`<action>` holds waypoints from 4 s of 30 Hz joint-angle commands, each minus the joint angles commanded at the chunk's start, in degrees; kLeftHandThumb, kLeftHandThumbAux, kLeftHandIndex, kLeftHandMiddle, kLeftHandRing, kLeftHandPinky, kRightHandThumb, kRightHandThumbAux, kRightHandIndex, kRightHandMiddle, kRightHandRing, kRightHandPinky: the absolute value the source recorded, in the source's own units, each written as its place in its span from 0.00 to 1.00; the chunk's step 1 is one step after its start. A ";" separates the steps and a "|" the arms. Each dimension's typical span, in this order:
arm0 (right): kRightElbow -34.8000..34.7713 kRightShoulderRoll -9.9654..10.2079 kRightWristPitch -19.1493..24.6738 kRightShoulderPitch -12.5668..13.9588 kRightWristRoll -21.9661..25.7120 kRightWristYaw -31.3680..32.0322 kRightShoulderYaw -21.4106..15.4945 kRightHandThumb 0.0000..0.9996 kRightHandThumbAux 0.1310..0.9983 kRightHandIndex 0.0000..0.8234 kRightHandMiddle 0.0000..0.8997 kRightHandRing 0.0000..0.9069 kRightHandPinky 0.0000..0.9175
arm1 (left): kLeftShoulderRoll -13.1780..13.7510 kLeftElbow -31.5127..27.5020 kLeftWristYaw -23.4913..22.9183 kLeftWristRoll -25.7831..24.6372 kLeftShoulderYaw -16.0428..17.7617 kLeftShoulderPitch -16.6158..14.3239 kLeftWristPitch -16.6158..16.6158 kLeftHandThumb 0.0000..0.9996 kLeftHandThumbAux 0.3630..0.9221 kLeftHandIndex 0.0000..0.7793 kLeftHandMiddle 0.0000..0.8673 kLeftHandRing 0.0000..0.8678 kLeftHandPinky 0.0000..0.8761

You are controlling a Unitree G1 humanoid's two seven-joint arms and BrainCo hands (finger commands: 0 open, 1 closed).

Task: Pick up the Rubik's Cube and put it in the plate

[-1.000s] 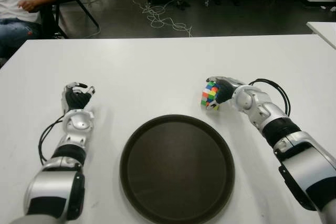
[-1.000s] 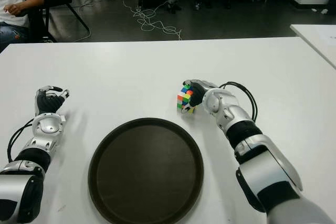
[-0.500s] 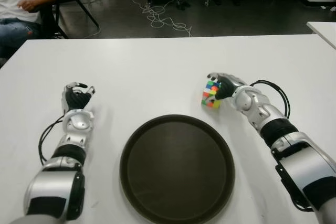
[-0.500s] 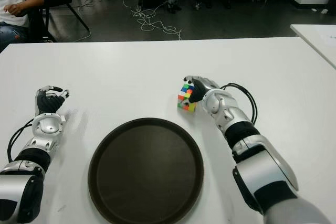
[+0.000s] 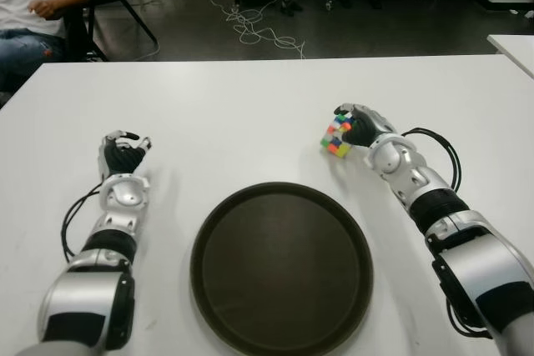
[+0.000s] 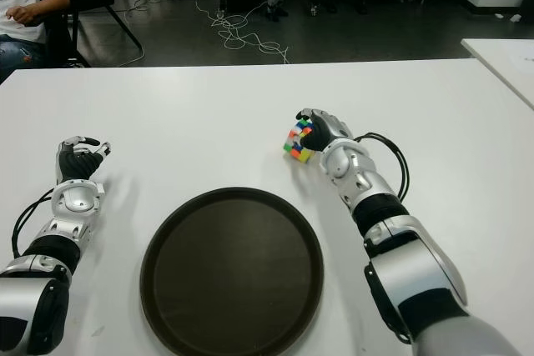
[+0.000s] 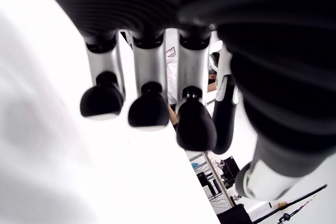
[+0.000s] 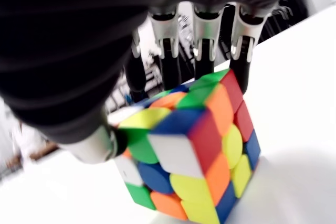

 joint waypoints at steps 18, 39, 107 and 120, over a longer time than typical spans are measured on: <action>-0.35 -0.11 -0.90 0.49 1.07 0.48 -0.73 0.71 0.68 0.54 0.90 0.89 0.87 | 0.18 -0.04 -0.36 0.21 -0.44 0.05 -0.08 0.71 0.61 0.57 0.94 0.94 0.93; 0.01 -0.12 -0.80 0.51 1.54 1.25 -1.22 0.71 0.68 0.53 0.90 0.89 0.87 | 0.02 0.30 0.15 -0.06 -0.41 -0.15 0.16 0.71 0.61 0.57 0.95 0.95 0.93; 0.89 -2.23 -10.81 0.94 2.10 -1.10 -1.82 0.05 0.66 0.10 0.15 0.18 0.21 | 0.12 0.28 -0.18 0.00 -0.45 -0.23 0.66 0.71 0.60 0.57 0.94 0.94 0.93; -0.75 -4.81 -13.88 0.82 0.37 3.79 0.21 0.00 0.52 0.00 0.00 0.00 0.00 | -0.03 -0.14 -0.23 -0.01 -0.50 -0.18 0.54 0.71 0.60 0.57 0.94 0.95 0.93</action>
